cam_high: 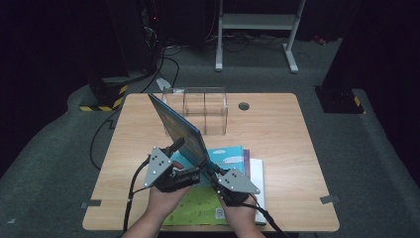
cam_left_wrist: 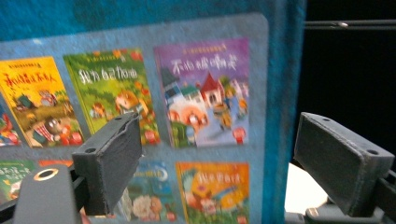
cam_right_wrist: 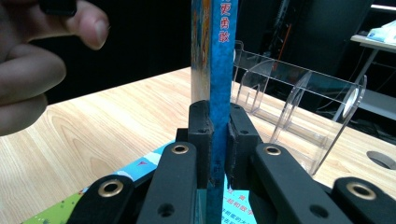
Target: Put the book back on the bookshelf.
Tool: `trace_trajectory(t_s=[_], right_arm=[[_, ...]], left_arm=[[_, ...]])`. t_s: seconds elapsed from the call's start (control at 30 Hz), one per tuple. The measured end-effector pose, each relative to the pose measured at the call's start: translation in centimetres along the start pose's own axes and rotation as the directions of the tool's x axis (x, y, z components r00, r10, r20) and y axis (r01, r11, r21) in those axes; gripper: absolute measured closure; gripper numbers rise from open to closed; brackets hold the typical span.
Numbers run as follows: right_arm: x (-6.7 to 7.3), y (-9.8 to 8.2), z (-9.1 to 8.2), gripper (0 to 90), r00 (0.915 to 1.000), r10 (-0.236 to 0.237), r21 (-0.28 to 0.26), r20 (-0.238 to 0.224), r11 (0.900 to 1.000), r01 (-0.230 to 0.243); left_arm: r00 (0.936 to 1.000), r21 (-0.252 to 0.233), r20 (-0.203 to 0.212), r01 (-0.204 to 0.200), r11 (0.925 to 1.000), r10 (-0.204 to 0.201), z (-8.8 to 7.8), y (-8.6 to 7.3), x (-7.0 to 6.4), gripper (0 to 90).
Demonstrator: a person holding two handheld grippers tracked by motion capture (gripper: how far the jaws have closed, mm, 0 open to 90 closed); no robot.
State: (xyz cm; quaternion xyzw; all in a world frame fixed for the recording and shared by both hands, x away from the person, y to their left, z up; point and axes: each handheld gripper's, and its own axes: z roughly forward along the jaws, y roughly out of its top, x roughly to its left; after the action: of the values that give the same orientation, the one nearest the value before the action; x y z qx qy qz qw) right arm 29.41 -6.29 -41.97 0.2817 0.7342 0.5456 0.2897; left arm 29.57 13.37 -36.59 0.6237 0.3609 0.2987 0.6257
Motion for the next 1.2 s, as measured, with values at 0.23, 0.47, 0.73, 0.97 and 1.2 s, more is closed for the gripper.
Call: trace_trajectory(t_s=[0.23, 0.47, 0.73, 0.97, 1.2], right_arm=[[0.7, 0.0, 0.2, 82.8, 0.9998, -0.02, 0.003, 0.009, 1.0, 0.02], [1.3, 0.0, 0.4, 81.8, 0.9992, -0.04, 0.01, 0.004, 0.999, 0.04], [2.4, 0.1, 0.5, 78.1, 0.9968, -0.079, 0.014, -0.017, 0.997, 0.079], [2.7, 0.0, 0.8, 74.9, 0.9966, -0.07, 0.018, -0.044, 0.997, 0.071], [3.0, -0.2, 1.0, 74.0, 0.9961, -0.071, 0.02, -0.053, 0.997, 0.072]], left_arm=[[0.9977, 0.004, -0.067, -0.005, 1.0, 0.005, 0.3, 0.3, -0.3, 12.5], [0.9952, 0.047, -0.095, -0.018, 0.9987, 0.022, 0.7, 0.1, -0.3, 9.9], [0.9957, 0.062, -0.092, -0.004, 0.9981, 0.01, 0.2, -0.5, 0.3, 9.2], [0.9968, 0.075, -0.08, 0.003, 0.9972, 0.003, -0.1, -0.9, 0.7, 12.4], [0.9974, 0.068, -0.072, 0.007, 0.9977, -0.002, -0.6, -1.1, 0.9, 17.1]])
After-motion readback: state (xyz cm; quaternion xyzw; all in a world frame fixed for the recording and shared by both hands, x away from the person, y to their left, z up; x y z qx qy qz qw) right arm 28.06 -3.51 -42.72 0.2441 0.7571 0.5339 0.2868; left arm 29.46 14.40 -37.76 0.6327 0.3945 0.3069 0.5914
